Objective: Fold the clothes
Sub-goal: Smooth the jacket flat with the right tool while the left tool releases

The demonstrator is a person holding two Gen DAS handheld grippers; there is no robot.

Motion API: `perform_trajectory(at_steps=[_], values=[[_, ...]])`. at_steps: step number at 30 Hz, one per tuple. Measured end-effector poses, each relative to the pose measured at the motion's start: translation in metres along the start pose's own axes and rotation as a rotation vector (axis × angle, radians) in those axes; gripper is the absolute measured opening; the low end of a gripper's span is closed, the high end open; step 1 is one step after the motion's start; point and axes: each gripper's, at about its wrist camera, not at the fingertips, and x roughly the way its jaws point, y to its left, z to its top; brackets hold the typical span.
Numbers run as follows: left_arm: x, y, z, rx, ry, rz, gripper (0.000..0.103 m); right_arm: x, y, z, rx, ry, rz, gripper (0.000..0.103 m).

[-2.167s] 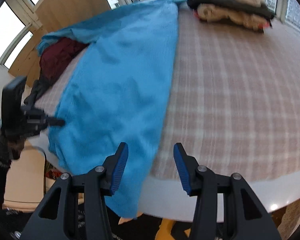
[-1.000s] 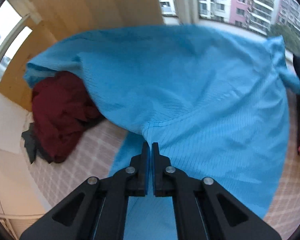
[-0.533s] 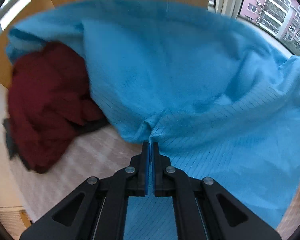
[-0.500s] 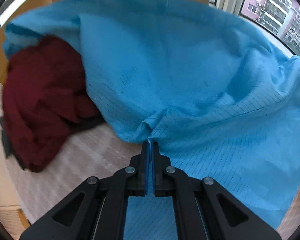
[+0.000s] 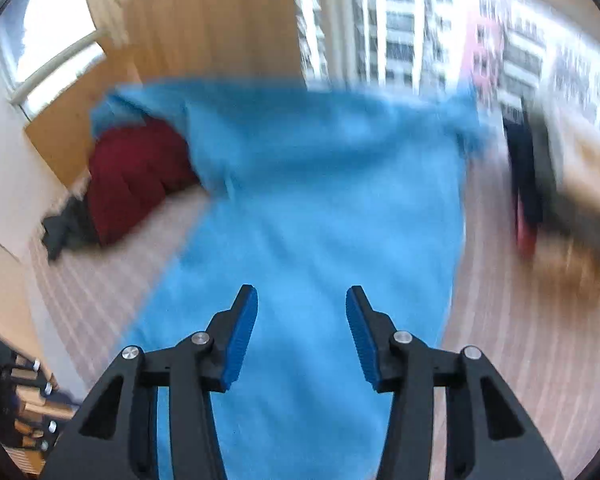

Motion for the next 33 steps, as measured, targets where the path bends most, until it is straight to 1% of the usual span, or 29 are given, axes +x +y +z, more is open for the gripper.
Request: perform_trajectory(at_steps=[1, 2, 4, 5, 6, 8, 10, 11, 12, 13, 16, 18, 19, 21, 22, 23, 25, 27, 28, 31, 32, 33], values=[[0.006, 0.003, -0.001, 0.003, 0.024, -0.007, 0.014, 0.012, -0.004, -0.012, 0.016, 0.043, -0.023, 0.045], [0.010, 0.008, -0.003, 0.005, 0.047, -0.009, 0.018, 0.022, -0.009, -0.021, 0.028, 0.075, -0.039, 0.045], [0.017, 0.017, -0.007, 0.008, 0.095, -0.013, 0.016, 0.037, -0.015, -0.033, 0.039, 0.125, -0.070, 0.045], [0.020, 0.022, -0.009, 0.010, 0.119, -0.015, 0.013, 0.042, -0.017, -0.036, 0.044, 0.141, -0.079, 0.045], [0.023, 0.027, -0.011, 0.011, 0.143, -0.018, 0.016, 0.042, -0.017, -0.035, 0.047, 0.139, -0.081, 0.045], [0.006, 0.045, -0.001, 0.026, 0.133, 0.012, 0.016, 0.041, -0.016, -0.033, 0.052, 0.137, -0.083, 0.045], [-0.021, 0.071, 0.019, 0.063, 0.087, 0.073, 0.018, 0.037, -0.015, -0.023, 0.062, 0.115, -0.074, 0.045], [-0.027, 0.085, 0.034, 0.075, 0.071, 0.093, 0.022, 0.035, -0.014, -0.016, 0.067, 0.101, -0.072, 0.045], [-0.032, 0.099, 0.049, 0.086, 0.058, 0.109, 0.029, 0.036, -0.013, -0.007, 0.067, 0.093, -0.080, 0.045], [-0.036, 0.113, 0.064, 0.096, 0.044, 0.124, 0.032, 0.039, -0.012, 0.001, 0.066, 0.091, -0.092, 0.045], [-0.049, 0.156, 0.110, 0.128, 0.005, 0.171, 0.032, 0.055, -0.015, 0.015, 0.077, 0.100, -0.112, 0.045], [-0.057, 0.185, 0.140, 0.149, -0.021, 0.202, 0.033, 0.062, -0.020, 0.025, 0.108, 0.104, -0.105, 0.045], [-0.061, 0.199, 0.156, 0.160, -0.035, 0.218, 0.035, 0.062, -0.025, 0.032, 0.133, 0.094, -0.095, 0.045], [-0.070, 0.228, 0.186, 0.181, -0.061, 0.249, 0.043, 0.060, -0.036, 0.047, 0.183, 0.071, -0.074, 0.045], [-0.074, 0.242, 0.201, 0.192, -0.074, 0.265, 0.044, 0.057, -0.043, 0.056, 0.211, 0.054, -0.062, 0.045], [-0.074, 0.259, 0.209, 0.188, -0.065, 0.294, 0.046, 0.056, -0.048, 0.065, 0.231, 0.039, -0.053, 0.045], [-0.071, 0.294, 0.220, 0.172, -0.031, 0.361, 0.050, 0.060, -0.054, 0.078, 0.237, 0.029, -0.060, 0.046], [-0.069, 0.330, 0.230, 0.156, 0.003, 0.428, 0.050, 0.068, -0.061, 0.087, 0.238, 0.040, -0.058, 0.046], [-0.071, 0.348, 0.230, 0.133, 0.027, 0.449, 0.050, 0.074, -0.065, 0.091, 0.239, 0.048, -0.055, 0.046], [-0.085, 0.383, 0.210, 0.075, 0.073, 0.457, 0.052, 0.095, -0.069, 0.096, 0.254, 0.082, -0.037, 0.046], [-0.090, 0.394, 0.203, 0.056, 0.087, 0.458, 0.056, 0.101, -0.069, 0.100, 0.254, 0.087, -0.022, 0.046], [-0.094, 0.405, 0.196, 0.038, 0.101, 0.460, 0.062, 0.106, -0.067, 0.104, 0.248, 0.090, -0.012, 0.046]])
